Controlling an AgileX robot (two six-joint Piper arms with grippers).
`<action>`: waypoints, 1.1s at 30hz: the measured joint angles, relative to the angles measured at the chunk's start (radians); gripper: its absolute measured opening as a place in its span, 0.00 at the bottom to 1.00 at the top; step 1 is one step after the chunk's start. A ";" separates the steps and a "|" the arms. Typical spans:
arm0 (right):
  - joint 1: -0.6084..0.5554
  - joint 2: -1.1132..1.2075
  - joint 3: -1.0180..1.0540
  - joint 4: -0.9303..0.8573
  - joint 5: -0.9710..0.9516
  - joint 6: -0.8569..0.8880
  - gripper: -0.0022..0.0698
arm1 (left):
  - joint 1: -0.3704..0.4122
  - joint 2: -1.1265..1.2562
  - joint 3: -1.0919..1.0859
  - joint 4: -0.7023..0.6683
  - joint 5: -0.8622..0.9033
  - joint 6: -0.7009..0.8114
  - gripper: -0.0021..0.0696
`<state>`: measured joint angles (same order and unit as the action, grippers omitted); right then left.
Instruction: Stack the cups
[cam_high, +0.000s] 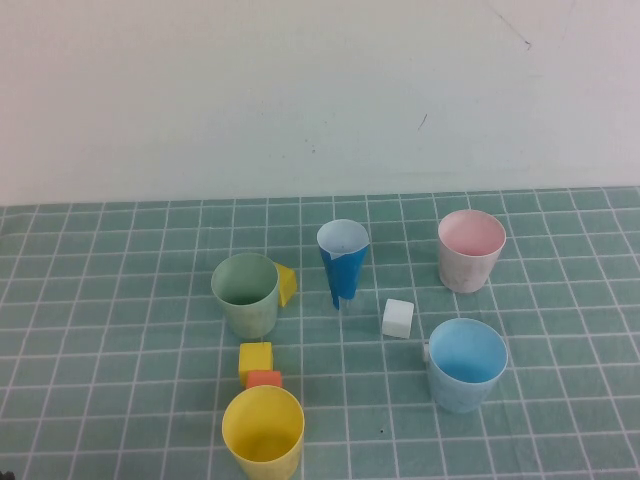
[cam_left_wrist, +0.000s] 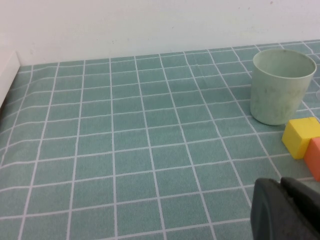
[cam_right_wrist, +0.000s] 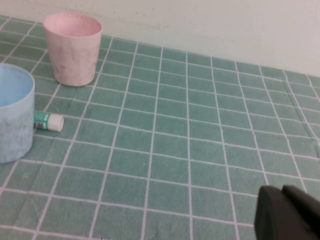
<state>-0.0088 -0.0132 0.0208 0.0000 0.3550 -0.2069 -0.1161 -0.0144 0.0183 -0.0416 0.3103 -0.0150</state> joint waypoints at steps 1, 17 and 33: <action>0.000 0.000 0.000 0.000 0.000 0.000 0.03 | 0.000 0.000 0.000 0.000 0.000 0.000 0.03; 0.000 0.000 0.000 0.000 0.000 0.000 0.03 | 0.000 0.000 0.000 0.000 0.000 0.000 0.03; 0.000 0.000 0.009 -0.045 -0.164 0.000 0.03 | 0.000 0.000 0.002 0.019 -0.086 0.004 0.03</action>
<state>-0.0088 -0.0132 0.0293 -0.0447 0.1914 -0.2069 -0.1161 -0.0144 0.0202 -0.0228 0.2240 -0.0112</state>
